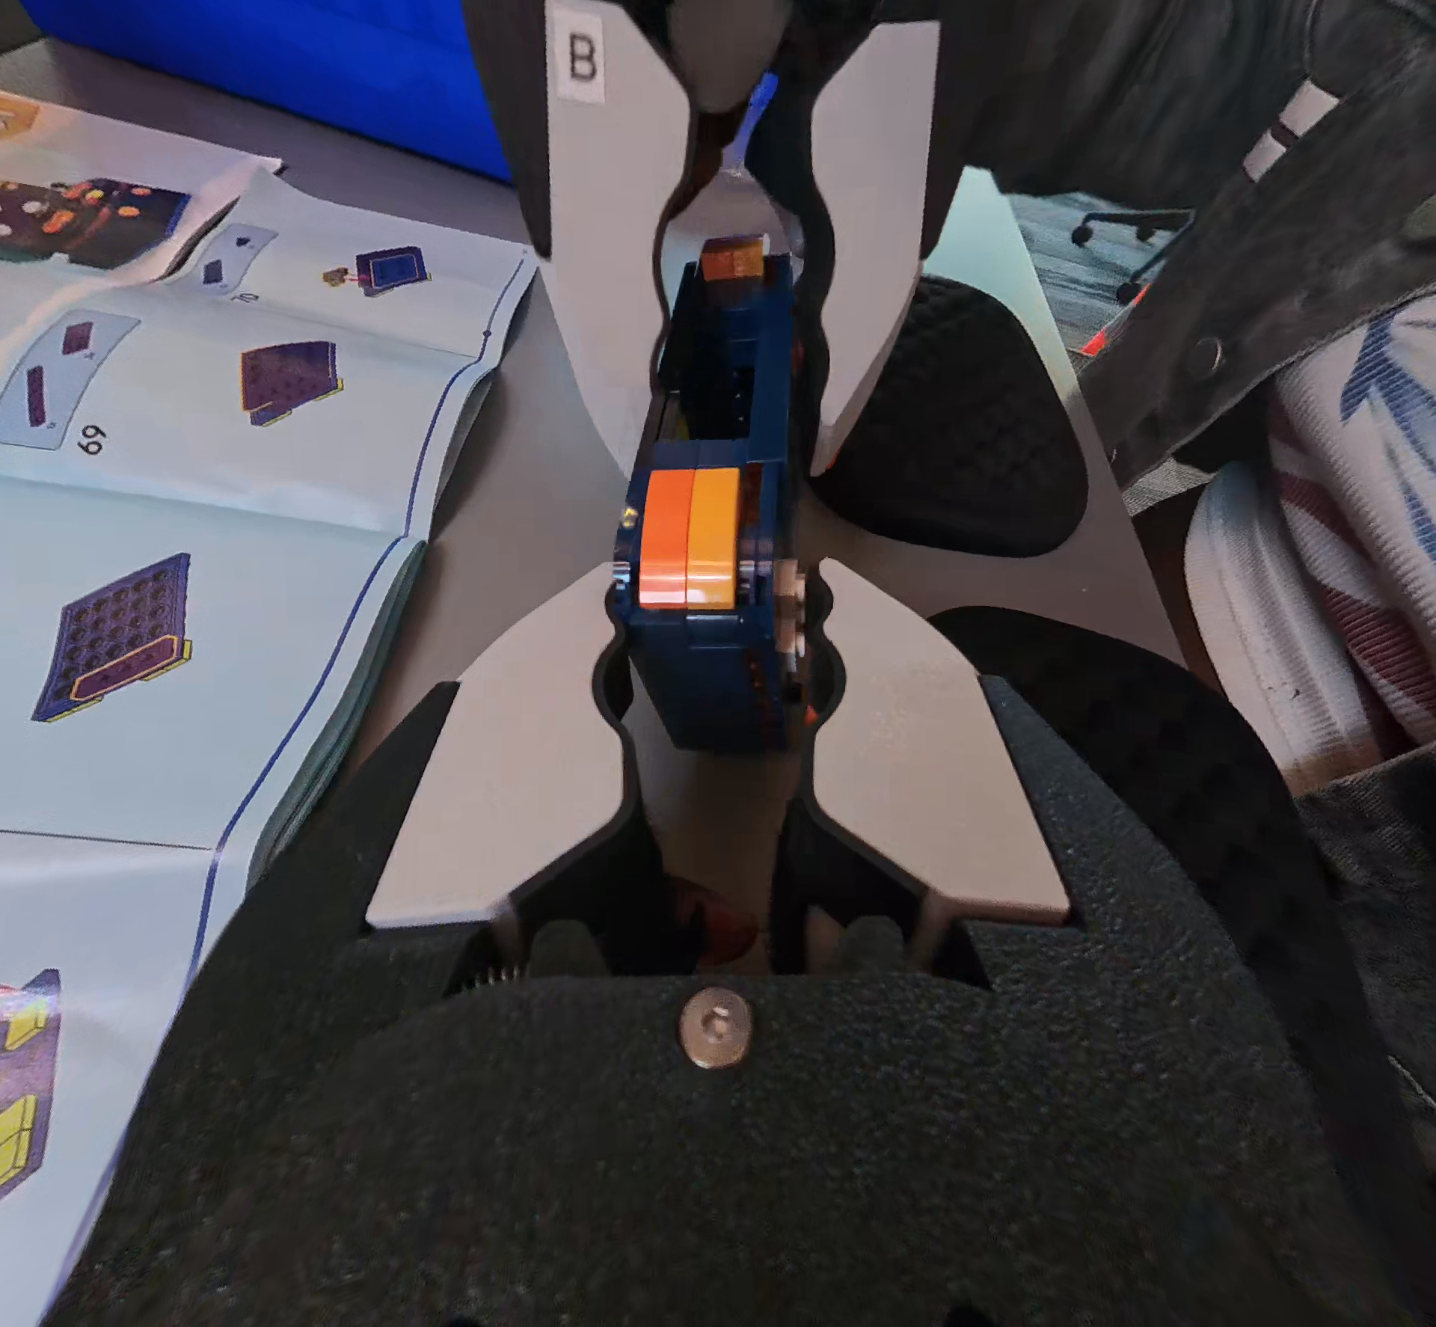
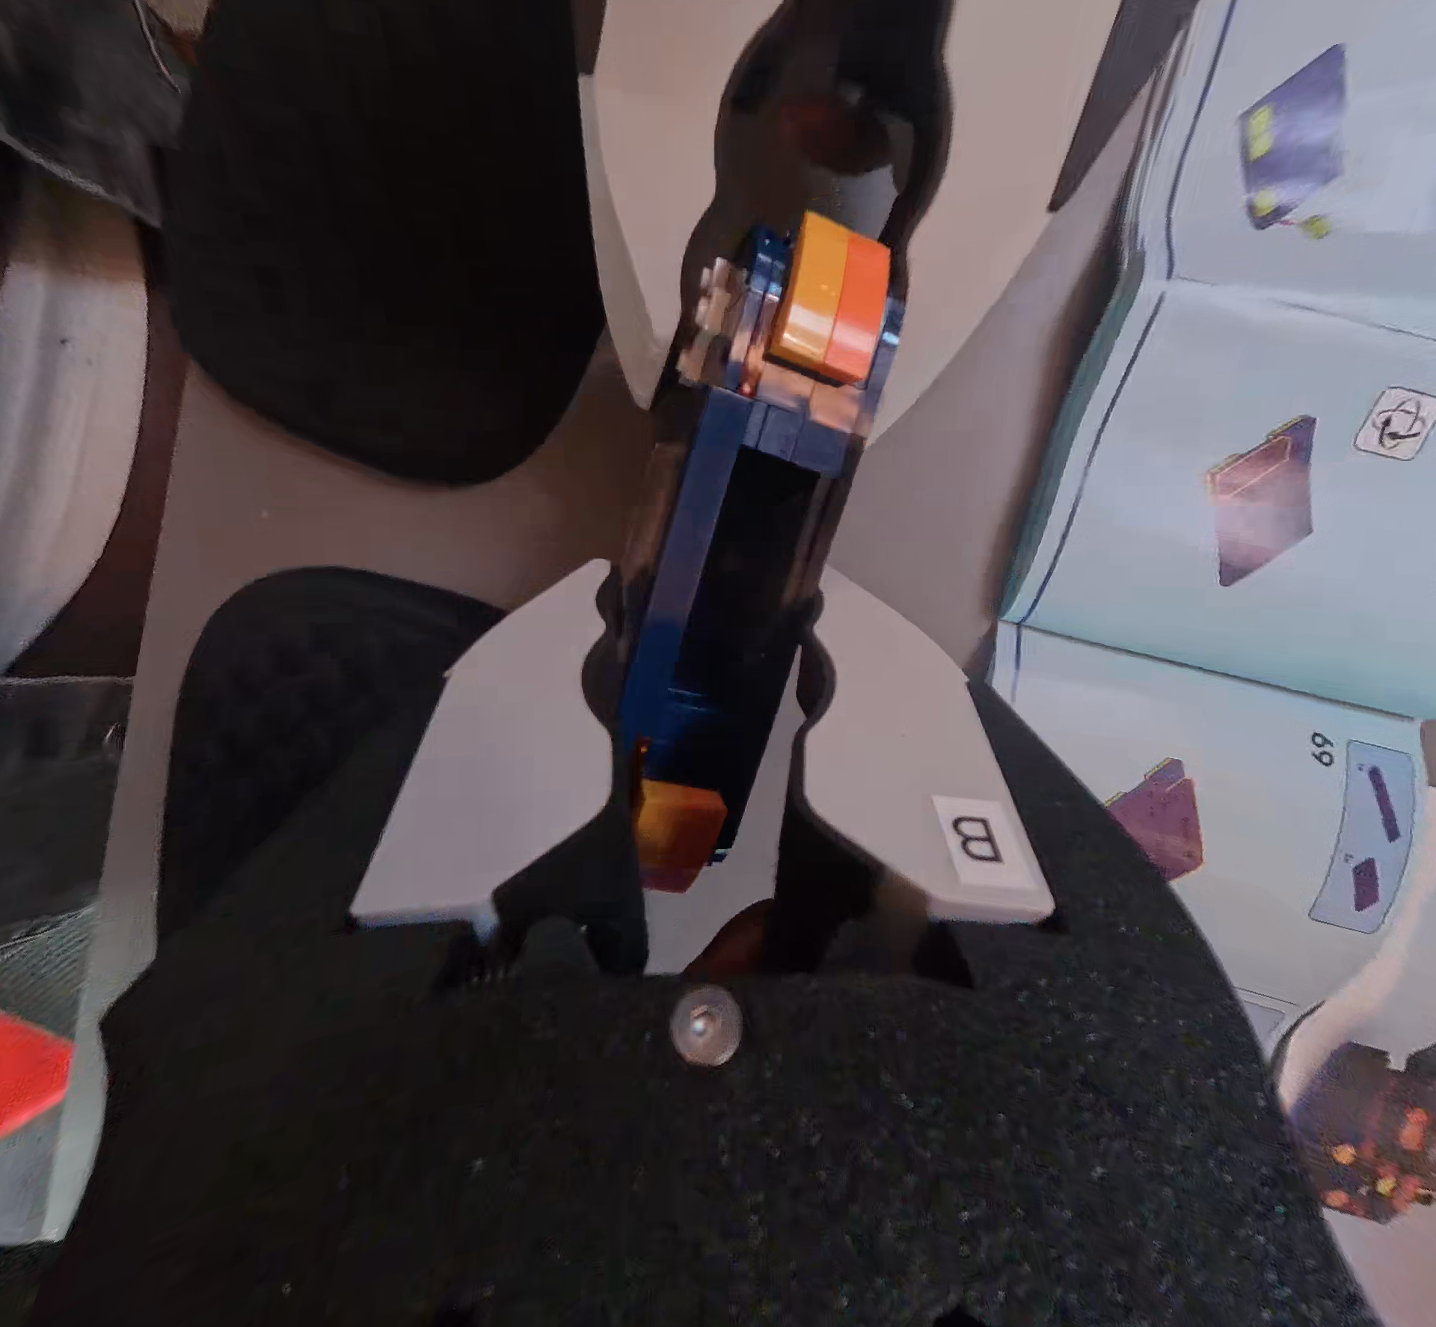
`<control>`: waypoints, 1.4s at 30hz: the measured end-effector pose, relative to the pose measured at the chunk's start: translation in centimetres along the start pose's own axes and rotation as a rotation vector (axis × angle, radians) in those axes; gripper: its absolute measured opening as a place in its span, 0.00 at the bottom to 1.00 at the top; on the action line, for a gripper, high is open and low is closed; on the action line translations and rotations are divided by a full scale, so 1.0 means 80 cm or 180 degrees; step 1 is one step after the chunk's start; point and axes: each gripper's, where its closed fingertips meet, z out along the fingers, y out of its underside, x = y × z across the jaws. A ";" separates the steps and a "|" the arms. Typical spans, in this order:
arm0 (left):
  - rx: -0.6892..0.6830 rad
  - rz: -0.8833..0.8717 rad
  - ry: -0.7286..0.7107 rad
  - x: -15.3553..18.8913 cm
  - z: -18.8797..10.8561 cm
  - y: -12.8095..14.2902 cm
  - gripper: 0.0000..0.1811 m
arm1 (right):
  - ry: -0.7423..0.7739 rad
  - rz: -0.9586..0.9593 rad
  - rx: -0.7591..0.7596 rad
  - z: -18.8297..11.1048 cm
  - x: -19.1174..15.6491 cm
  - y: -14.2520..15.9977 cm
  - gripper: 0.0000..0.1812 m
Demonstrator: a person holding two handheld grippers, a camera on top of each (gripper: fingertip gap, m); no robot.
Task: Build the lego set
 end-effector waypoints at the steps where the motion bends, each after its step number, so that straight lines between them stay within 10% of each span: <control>1: 0.0011 0.0017 0.0008 0.000 -0.002 0.000 0.24 | -0.0012 0.0007 -0.0061 0.000 0.001 -0.001 0.23; 15: 0.1718 -0.0288 -0.1642 -0.094 -0.138 -0.059 0.33 | 0.0259 0.0240 0.0159 -0.053 0.088 -0.002 0.20; 28: 0.1122 0.0020 -0.1841 -0.100 -0.114 -0.037 0.34 | 0.0890 0.0220 0.0124 -0.087 0.321 0.008 0.20; 42: 0.0823 0.0240 -0.1740 -0.094 -0.094 -0.025 0.32 | 0.1049 0.0136 0.0177 -0.069 0.342 0.018 0.33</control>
